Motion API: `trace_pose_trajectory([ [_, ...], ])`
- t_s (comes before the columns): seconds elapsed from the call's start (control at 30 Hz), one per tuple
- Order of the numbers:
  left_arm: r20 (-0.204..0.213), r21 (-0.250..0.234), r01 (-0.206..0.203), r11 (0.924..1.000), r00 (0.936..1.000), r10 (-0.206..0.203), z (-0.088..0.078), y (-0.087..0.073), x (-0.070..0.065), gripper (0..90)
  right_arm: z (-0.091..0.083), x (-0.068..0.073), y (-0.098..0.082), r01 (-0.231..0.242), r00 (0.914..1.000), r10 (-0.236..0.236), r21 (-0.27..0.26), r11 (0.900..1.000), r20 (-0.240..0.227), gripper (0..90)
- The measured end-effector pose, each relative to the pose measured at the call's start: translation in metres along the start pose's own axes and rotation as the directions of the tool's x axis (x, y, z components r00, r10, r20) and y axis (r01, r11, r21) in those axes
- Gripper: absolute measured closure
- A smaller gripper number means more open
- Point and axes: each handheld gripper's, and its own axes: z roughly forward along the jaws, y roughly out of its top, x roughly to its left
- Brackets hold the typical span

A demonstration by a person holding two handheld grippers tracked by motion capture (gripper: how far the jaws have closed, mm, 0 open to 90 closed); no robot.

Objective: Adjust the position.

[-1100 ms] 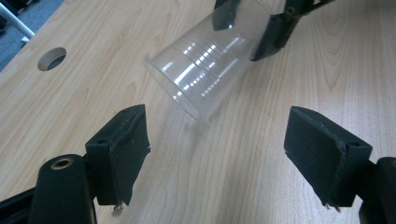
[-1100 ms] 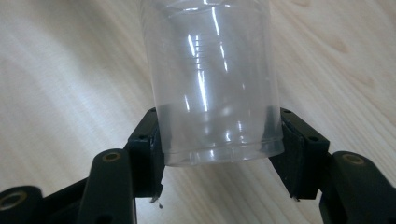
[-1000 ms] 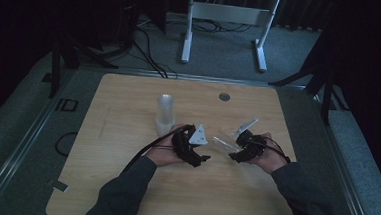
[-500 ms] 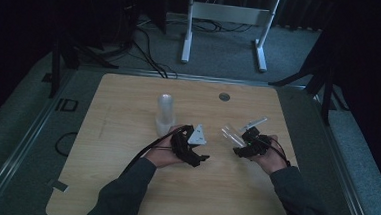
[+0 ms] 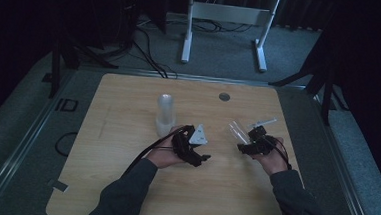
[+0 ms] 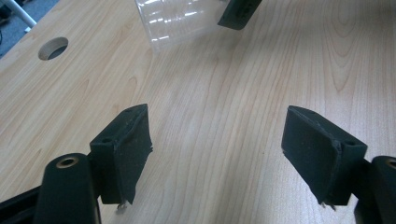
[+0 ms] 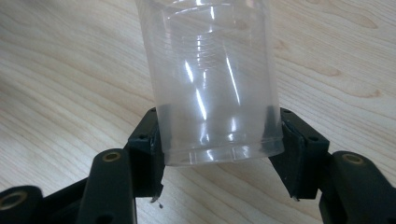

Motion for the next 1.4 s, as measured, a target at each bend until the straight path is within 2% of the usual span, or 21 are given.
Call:
trace_pose_trajectory([
  [0.17,-0.008,0.002,0.008,1.0000,0.9999,-0.008,0.000,-0.001,0.000,24.4,0.002,-0.003,-0.003,-0.075,0.9968,0.075,-0.027,0.997,0.028,42.0],
  [0.3,-0.008,-0.003,0.016,0.9999,0.9998,-0.017,0.000,-0.002,0.001,24.5,0.002,-0.004,-0.004,-0.096,0.9946,0.098,-0.039,0.995,0.034,42.0],
  [0.37,-0.006,-0.007,0.019,0.9998,0.9998,-0.019,-0.001,-0.002,0.002,24.5,0.002,-0.006,-0.005,-0.135,0.9887,0.138,-0.052,0.990,0.060,42.0],
  [0.57,-0.010,-0.008,0.022,0.9997,0.9997,-0.022,-0.001,-0.002,0.002,24.5,0.003,-0.010,-0.006,-0.174,0.9759,0.181,-0.064,0.983,0.122,42.0],
  [0.67,-0.010,-0.009,0.021,0.9997,0.9997,-0.021,0.000,-0.002,0.002,24.5,0.004,-0.011,-0.006,-0.189,0.9716,0.196,-0.069,0.980,0.132,42.0],
  [0.73,-0.010,-0.007,0.023,0.9997,0.9997,-0.023,0.000,-0.002,0.002,24.5,0.004,-0.013,-0.006,-0.211,0.9635,0.223,-0.088,0.973,0.148,42.0],
  [0.87,-0.009,-0.007,0.022,0.9997,0.9997,-0.022,0.001,-0.002,0.001,24.5,0.005,-0.014,-0.005,-0.219,0.9593,0.233,-0.098,0.971,0.160,42.0],
  [0.93,-0.012,-0.012,0.023,0.9997,0.9997,-0.024,0.001,-0.001,0.001,24.5,0.009,-0.013,-0.002,-0.219,0.9521,0.241,-0.129,0.967,0.188,42.0],
  [1.23,-0.006,-0.044,0.053,0.9976,0.9985,-0.053,-0.001,-0.002,0.002,24.5,0.015,-0.013,0.002,-0.218,0.9449,0.254,-0.182,0.959,0.207,42.0],
  [1.4,-0.005,-0.050,0.061,0.9969,0.9981,-0.061,-0.002,-0.001,0.002,24.5,0.017,-0.013,0.003,-0.225,0.9390,0.274,-0.231,0.947,0.208,42.1],
])
